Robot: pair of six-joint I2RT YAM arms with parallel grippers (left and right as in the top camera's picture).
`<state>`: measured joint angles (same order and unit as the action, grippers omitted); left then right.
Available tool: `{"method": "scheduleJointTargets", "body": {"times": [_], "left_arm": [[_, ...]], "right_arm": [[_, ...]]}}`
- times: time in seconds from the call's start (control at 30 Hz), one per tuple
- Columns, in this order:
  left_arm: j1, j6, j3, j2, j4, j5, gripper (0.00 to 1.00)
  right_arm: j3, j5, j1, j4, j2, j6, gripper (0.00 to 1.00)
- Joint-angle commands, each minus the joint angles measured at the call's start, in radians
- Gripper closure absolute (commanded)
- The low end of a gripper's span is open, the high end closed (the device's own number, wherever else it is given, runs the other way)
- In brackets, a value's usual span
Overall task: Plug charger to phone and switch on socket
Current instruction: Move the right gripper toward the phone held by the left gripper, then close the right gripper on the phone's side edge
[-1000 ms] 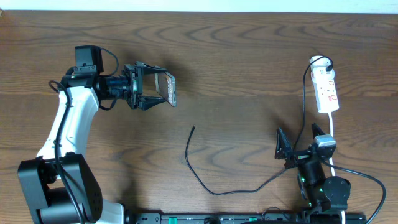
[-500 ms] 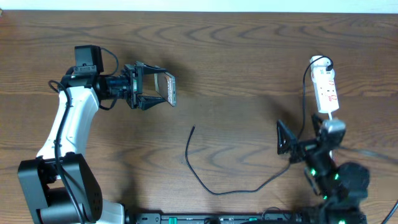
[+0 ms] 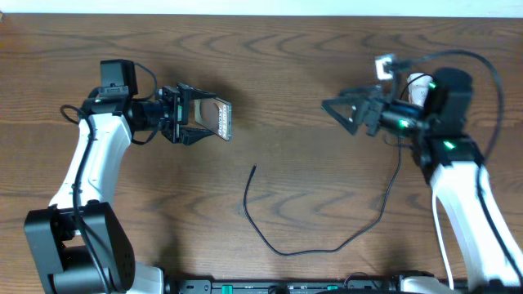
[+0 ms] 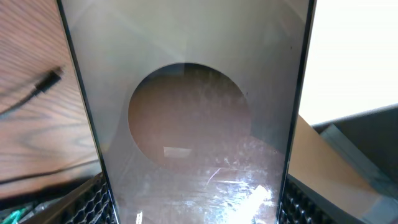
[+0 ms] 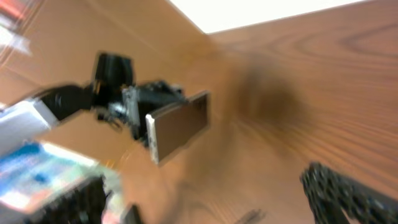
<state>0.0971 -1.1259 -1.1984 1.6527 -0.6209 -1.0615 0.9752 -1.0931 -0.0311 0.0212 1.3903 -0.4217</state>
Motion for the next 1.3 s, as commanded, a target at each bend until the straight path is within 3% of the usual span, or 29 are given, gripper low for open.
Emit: {"method": "scheduleJointTargets", "body": {"times": [0.0,0.27,0.5,0.83,1.03,1.27], "left_arm": [[-0.032,0.002,-0.032,-0.020,0.002,0.103,0.93],[-0.111,-0.049,-0.032,-0.020,0.002,0.227,0.93],[-0.175,-0.068,-0.032,-0.020,0.002,0.359,0.93],[-0.221,-0.107,-0.032,-0.020,0.002,0.427,0.93],[-0.261,-0.157,-0.032,-0.020,0.001,0.427,0.93],[-0.310,-0.235,-0.032,-0.020,0.002,0.426,0.93]], "right_arm": [[0.013,-0.177,-0.077,-0.122,0.124,-0.151,0.01],[0.012,0.018,-0.291,-0.138,0.283,-0.099,0.01],[0.012,0.222,-0.434,-0.138,0.318,-0.059,0.01],[0.012,0.355,-0.497,-0.133,0.318,-0.083,0.01],[0.012,0.489,-0.520,-0.114,0.318,-0.190,0.14],[0.012,0.568,-0.554,-0.115,0.318,-0.291,0.16]]}}
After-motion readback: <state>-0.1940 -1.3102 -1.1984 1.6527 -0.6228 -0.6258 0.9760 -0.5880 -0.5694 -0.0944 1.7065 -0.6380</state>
